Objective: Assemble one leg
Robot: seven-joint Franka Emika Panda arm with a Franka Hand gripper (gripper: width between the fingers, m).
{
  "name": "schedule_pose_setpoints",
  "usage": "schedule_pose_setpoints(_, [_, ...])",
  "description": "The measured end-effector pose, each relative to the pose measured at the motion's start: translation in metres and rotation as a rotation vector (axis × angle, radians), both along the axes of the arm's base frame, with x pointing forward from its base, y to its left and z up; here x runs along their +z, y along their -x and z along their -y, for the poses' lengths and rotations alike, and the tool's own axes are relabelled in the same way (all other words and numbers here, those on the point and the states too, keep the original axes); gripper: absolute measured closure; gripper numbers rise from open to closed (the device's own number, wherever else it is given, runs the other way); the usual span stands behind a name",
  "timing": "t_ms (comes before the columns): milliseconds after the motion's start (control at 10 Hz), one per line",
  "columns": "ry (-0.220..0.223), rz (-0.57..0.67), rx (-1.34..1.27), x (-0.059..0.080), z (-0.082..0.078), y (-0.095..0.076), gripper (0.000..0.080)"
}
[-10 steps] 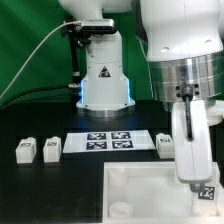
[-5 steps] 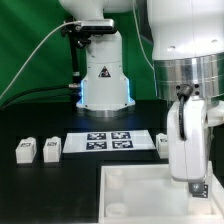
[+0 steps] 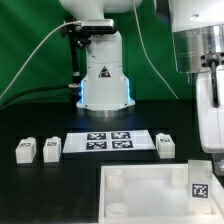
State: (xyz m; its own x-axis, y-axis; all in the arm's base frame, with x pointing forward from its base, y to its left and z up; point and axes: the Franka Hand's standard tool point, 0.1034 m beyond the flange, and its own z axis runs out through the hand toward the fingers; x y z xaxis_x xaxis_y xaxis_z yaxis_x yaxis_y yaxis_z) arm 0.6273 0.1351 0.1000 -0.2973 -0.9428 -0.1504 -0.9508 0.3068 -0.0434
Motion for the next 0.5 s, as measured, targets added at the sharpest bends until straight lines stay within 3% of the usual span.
schedule_pose_setpoints(500, [0.001,-0.002,0.006,-0.0016,-0.0001,0.0006,0.0151])
